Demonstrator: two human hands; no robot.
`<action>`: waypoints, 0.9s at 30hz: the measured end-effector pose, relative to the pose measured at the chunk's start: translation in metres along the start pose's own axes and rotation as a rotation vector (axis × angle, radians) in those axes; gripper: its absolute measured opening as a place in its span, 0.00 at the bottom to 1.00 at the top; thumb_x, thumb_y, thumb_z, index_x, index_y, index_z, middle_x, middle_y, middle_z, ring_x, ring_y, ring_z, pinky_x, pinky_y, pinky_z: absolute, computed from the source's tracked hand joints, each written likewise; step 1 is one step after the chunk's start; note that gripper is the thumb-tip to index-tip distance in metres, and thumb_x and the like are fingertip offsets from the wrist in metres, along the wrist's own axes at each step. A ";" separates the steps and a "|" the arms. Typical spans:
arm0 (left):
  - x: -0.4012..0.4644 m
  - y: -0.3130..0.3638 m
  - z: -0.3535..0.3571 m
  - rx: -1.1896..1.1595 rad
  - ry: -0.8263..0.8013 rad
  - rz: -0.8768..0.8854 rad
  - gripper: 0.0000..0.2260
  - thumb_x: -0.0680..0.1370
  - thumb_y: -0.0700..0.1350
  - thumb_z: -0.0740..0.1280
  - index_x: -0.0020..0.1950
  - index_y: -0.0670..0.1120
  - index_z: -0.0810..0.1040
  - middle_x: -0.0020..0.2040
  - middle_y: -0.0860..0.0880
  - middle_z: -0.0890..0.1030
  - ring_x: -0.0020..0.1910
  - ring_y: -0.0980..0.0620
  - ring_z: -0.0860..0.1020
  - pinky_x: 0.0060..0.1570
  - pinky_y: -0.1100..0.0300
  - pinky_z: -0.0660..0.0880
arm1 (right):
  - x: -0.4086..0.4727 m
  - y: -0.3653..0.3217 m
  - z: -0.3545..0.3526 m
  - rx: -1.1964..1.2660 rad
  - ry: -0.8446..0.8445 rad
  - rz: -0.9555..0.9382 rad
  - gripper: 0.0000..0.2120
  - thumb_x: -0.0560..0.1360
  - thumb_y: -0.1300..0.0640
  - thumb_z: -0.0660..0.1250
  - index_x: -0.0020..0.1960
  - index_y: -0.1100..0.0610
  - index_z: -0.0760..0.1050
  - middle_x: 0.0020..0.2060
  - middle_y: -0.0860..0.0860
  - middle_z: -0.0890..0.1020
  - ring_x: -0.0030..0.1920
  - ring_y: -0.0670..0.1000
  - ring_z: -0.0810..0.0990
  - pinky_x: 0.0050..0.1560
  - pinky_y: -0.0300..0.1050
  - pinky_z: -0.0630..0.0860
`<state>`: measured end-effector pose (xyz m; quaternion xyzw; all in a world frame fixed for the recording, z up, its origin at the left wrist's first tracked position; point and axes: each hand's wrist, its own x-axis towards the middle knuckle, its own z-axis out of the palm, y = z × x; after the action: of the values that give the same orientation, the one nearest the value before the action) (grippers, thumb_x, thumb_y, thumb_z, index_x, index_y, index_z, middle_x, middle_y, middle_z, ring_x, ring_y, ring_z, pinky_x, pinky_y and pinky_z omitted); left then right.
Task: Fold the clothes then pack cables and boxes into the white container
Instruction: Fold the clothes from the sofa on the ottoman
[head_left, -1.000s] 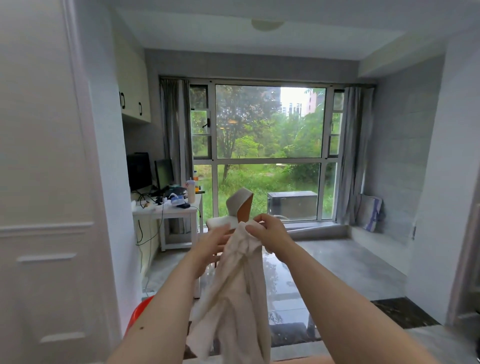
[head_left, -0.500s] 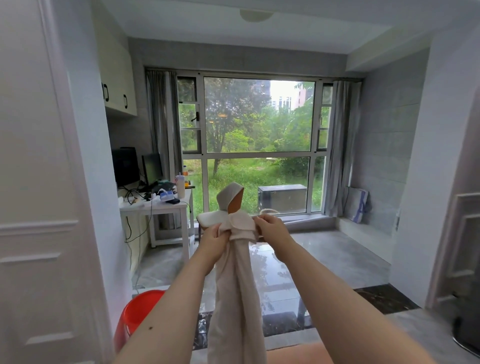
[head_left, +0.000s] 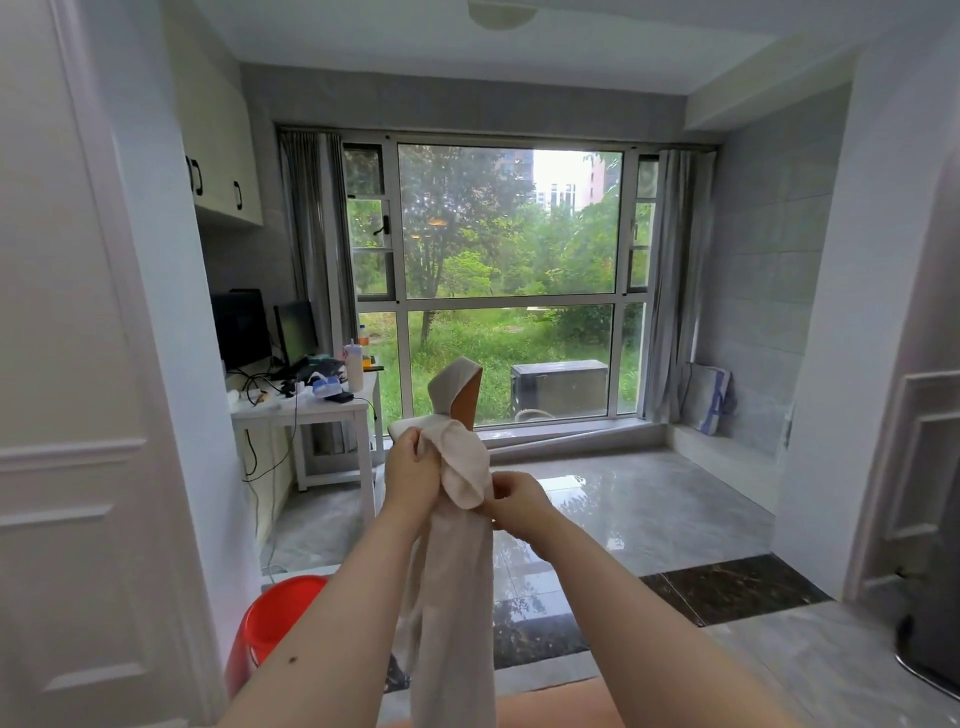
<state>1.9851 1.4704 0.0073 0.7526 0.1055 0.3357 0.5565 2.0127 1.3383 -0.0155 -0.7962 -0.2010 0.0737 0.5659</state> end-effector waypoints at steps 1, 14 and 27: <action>0.002 0.001 -0.002 0.007 0.010 0.023 0.09 0.80 0.38 0.57 0.45 0.37 0.74 0.40 0.43 0.75 0.41 0.49 0.72 0.38 0.58 0.67 | 0.003 0.001 0.001 -0.009 0.037 -0.008 0.16 0.74 0.55 0.68 0.50 0.69 0.77 0.39 0.61 0.77 0.41 0.50 0.72 0.43 0.46 0.71; 0.015 -0.007 -0.002 -0.171 0.016 -0.200 0.11 0.80 0.41 0.59 0.52 0.36 0.78 0.44 0.40 0.76 0.45 0.47 0.73 0.43 0.57 0.67 | 0.005 -0.005 0.012 0.203 -0.155 0.169 0.26 0.70 0.42 0.69 0.63 0.53 0.69 0.58 0.48 0.77 0.59 0.50 0.76 0.61 0.48 0.72; 0.019 -0.014 0.000 -0.105 0.002 -0.189 0.13 0.80 0.49 0.59 0.43 0.41 0.74 0.42 0.43 0.75 0.41 0.49 0.71 0.35 0.59 0.64 | 0.012 0.010 -0.004 -0.275 0.257 -0.005 0.20 0.73 0.65 0.56 0.25 0.53 0.57 0.23 0.49 0.62 0.27 0.47 0.60 0.27 0.41 0.53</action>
<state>2.0022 1.4855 0.0017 0.7089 0.1589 0.2875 0.6242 2.0270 1.3370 -0.0221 -0.8685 -0.1373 -0.0584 0.4727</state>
